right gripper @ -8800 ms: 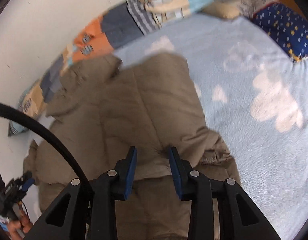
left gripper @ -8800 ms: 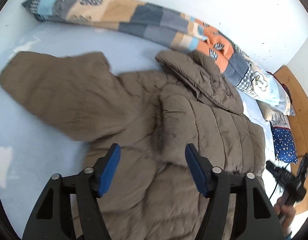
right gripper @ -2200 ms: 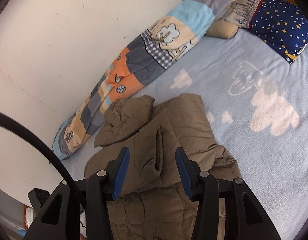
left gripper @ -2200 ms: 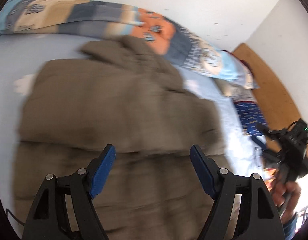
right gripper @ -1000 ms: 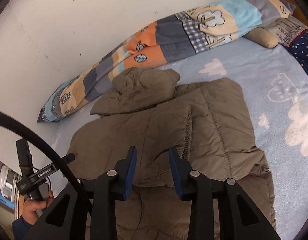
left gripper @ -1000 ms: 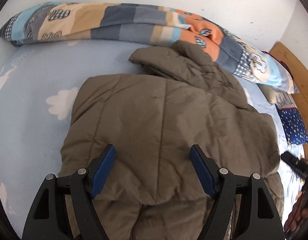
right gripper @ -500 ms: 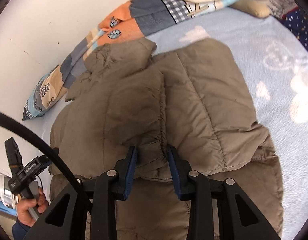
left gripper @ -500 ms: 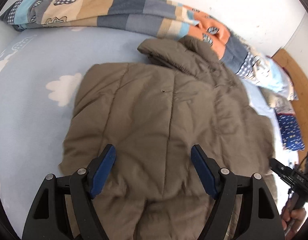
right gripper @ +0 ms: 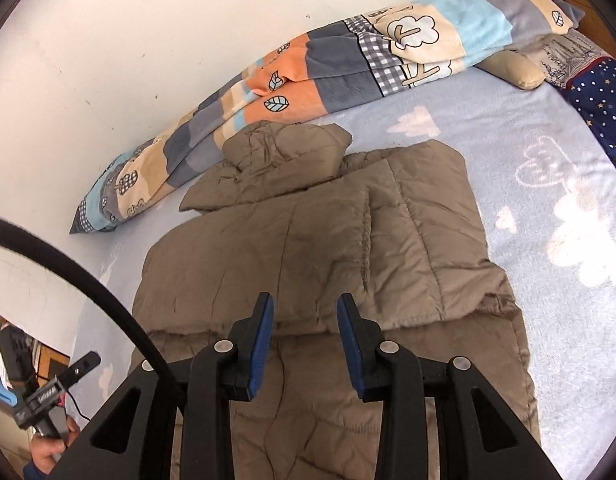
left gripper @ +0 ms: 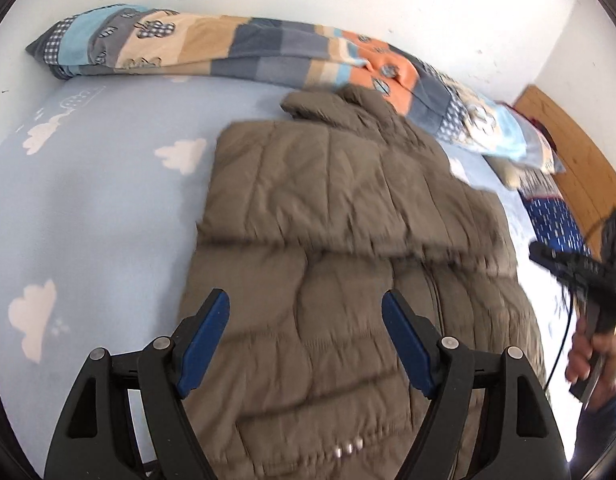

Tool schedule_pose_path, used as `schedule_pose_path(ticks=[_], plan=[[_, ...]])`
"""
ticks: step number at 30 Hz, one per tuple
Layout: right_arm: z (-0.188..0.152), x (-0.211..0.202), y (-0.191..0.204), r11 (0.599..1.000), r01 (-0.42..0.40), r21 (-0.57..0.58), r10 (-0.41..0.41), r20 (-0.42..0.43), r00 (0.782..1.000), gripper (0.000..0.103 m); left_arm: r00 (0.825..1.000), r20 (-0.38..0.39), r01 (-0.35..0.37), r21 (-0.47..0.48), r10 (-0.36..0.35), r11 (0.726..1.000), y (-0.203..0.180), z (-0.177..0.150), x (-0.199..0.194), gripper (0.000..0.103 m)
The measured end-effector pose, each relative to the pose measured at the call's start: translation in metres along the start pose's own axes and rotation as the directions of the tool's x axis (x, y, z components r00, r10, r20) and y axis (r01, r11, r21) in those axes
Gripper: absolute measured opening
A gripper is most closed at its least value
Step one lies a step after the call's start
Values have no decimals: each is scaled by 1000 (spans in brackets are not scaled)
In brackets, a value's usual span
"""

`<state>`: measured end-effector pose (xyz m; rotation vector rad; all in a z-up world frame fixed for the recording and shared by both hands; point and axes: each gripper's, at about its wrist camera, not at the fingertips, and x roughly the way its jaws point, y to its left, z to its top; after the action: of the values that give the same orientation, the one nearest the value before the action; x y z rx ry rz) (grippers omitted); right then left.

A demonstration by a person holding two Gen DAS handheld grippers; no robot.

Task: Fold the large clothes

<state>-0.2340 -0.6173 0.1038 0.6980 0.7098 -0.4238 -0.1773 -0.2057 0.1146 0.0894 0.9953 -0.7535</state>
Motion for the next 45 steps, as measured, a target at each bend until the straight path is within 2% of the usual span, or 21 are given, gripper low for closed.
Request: schedule_pose_path(ticks=[3,7,14,17,21,26,30,35,39,42,45], plan=[[-11,-3,2,1000,0,-22,-1,-20,1000,36,1000,-20,-8,30,9,1000,-6,-18,12,78],[-26,4,4,996,36,-87,-42,-60,997,36,997,-76,-1,8,1,1000,-2,-32,41,78],[-43,46,-1,992,69,-104,-87,-181,980,36,989,-141,-37,33,41,999,4,-35,70,78],[-46,64,-3,993,83,-86,-100,-230,968,36,989,-135,-50,60,57,997,1,-37,71,78],[-44,62,4,992,82,-99,-103,-223,969,36,996,-89,-22,39,25,999,6,-32,47,78],[-47,8,14,992,42,-123,-58,-130,990,40,1000,-2,-19,9,19,1000,19,-35,-1,78],[-69,-50,5,995,26,-97,-32,-57,998,46,999,30,-11,-6,11,1000,33,-57,-44,78],[-121,-105,-35,999,33,-3,-33,-18,999,49,999,-18,48,-92,-50,995,64,-103,-70,78],[-167,-143,-89,987,57,148,-53,-26,998,49,992,-77,81,-216,-99,973,98,-140,-76,79],[-190,-159,-123,961,48,273,-41,-34,999,49,990,-96,69,-291,-101,954,119,-153,-73,79],[-196,-165,-136,943,55,329,-49,-27,998,49,987,-106,76,-334,-117,939,127,-157,-68,79]])
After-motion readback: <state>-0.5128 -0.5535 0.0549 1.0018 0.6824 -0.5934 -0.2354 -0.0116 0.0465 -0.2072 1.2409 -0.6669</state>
